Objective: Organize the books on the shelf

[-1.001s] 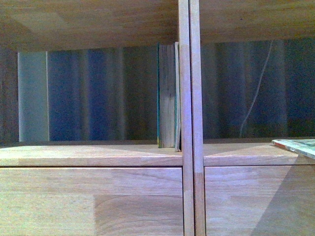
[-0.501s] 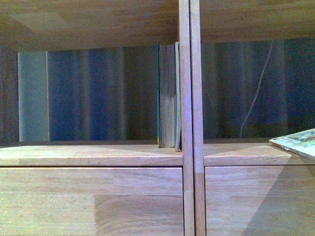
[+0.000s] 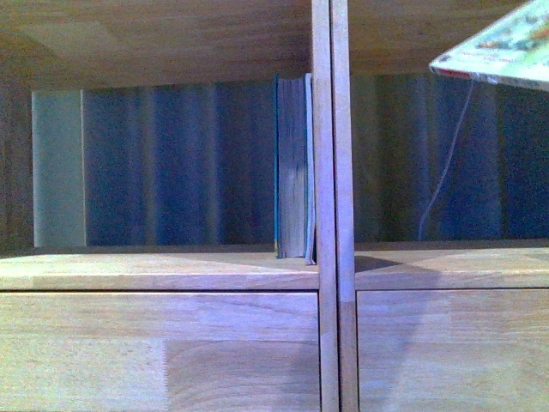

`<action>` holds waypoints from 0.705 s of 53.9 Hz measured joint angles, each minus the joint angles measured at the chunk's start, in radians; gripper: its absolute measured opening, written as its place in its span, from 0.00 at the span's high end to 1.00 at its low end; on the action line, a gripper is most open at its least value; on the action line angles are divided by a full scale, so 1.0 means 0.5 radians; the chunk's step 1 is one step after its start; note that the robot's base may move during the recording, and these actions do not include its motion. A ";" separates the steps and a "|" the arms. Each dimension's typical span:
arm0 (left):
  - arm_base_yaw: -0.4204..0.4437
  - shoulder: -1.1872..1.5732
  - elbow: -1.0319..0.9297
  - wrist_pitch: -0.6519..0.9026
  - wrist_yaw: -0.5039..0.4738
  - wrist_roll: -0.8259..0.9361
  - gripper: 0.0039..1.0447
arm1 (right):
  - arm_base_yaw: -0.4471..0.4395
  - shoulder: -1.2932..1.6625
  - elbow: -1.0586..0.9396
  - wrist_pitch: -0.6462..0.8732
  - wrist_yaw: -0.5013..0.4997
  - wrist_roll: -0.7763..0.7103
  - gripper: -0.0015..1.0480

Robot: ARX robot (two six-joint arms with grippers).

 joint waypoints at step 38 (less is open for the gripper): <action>-0.924 1.089 1.430 -0.005 0.033 -1.572 0.07 | 1.095 0.166 0.230 -0.153 0.338 -0.839 0.93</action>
